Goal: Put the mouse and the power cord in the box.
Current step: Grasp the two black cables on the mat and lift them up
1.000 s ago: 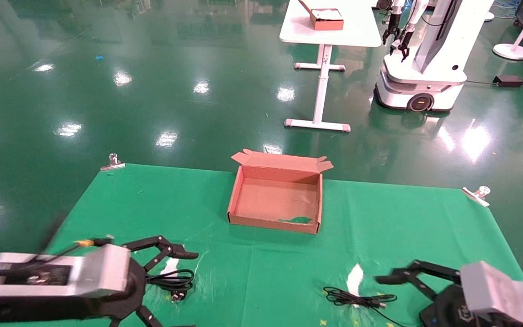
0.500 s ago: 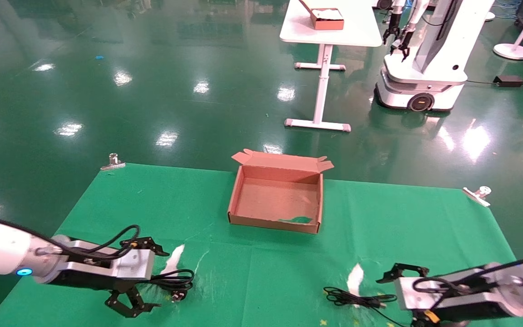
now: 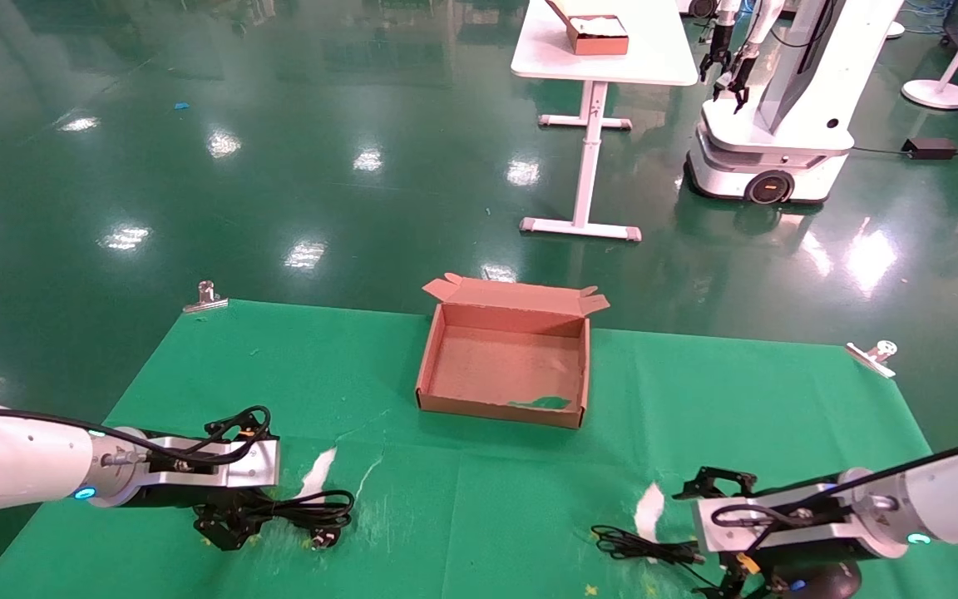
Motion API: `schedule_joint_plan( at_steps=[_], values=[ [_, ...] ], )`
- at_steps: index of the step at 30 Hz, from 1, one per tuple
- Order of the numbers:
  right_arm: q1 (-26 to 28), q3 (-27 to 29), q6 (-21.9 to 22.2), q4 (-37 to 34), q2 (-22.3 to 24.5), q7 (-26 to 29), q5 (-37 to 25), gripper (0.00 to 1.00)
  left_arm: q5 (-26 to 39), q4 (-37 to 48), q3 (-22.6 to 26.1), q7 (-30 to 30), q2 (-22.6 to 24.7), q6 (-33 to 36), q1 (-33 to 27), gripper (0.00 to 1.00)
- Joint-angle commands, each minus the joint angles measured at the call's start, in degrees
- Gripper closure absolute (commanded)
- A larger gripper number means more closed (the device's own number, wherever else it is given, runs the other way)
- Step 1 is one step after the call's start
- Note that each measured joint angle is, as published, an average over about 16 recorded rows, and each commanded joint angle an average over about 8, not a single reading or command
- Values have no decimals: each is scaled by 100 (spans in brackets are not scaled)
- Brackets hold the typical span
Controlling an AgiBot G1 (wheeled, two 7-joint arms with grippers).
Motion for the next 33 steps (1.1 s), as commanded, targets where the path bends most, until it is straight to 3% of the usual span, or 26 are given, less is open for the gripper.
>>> schedule_joint_plan(
  at_steps=[1, 6, 7, 9, 11, 13, 19, 21, 33],
  values=[
    [30, 9, 42, -148, -62, -118, 12, 20, -2, 103, -3, 66, 43, -57, -6, 0],
    [56, 30, 97, -335, -117, -259, 42, 82, -147, 205, -98, 291, -4, 45, -29, 0],
    [62, 34, 104, -359, -123, -281, 47, 92, -180, 218, -120, 337, -25, 69, -35, 0],
    [72, 40, 112, -401, -133, -324, 56, 100, -246, 244, -164, 435, -73, 126, -43, 0],
    [81, 43, 115, -434, -140, -356, 61, 100, -299, 266, -199, 533, -122, 188, -45, 0],
    [89, 45, 119, -466, -149, -380, 62, 100, -340, 289, -227, 618, -161, 238, -45, 10],
    [110, 43, 135, -541, -173, -412, 58, 100, -383, 350, -260, 763, -224, 338, -42, 83],
    [112, 43, 135, -547, -175, -413, 59, 100, -389, 355, -264, 771, -232, 353, -40, 98],
    [106, 48, 121, -506, -160, -406, 64, 100, -384, 323, -254, 728, -216, 325, -35, 100]
  ],
)
